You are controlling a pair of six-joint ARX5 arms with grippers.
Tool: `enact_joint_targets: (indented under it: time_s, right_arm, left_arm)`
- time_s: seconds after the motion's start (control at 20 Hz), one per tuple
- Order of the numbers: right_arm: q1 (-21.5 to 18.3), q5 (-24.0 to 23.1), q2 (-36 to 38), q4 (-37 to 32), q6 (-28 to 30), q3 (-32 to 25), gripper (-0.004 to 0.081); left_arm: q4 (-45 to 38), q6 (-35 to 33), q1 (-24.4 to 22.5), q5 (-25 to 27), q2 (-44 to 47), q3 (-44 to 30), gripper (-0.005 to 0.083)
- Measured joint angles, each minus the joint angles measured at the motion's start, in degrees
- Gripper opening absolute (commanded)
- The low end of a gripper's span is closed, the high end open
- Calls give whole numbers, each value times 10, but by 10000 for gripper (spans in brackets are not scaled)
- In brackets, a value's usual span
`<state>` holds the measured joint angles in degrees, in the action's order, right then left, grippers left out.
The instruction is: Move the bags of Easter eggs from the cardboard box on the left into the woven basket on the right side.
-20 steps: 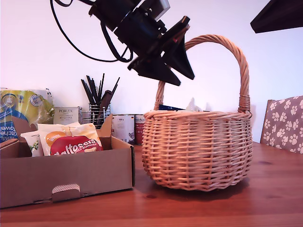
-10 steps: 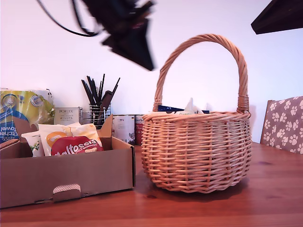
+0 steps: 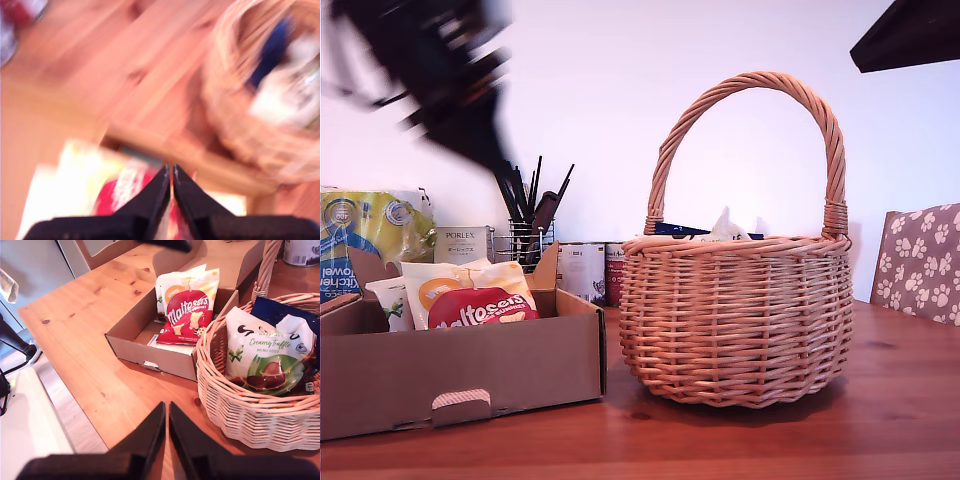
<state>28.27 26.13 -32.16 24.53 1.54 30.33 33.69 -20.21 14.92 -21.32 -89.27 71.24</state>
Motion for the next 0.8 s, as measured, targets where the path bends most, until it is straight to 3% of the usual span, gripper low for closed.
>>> enact_joint_targets:
  time_s: [0.15,0.2,0.3,0.35,0.4,0.8]
  right_arm:
    - [0,-10,0,0,0,0,-13]
    - [0,-11,0,1,0,0,-13]
    - [0,-12,0,1,0,0,-13]
    - [0,-12,0,2,0,0,-13]
    - [0,-12,0,2,0,0,-13]
    - [0,-12,-22,2,0,0,-13]
  left_arm:
    - [-8,-25,-75,-42,-1,-45,0]
    - [-13,-31,-93,-57,-1,-46,137]
    - [-38,-34,-104,-72,-1,-46,665]
    - [-51,-44,-101,-68,-1,-46,808]
    - [-67,-59,-97,-63,-1,-46,773]
    - [-171,-145,-82,-28,-19,-45,783]
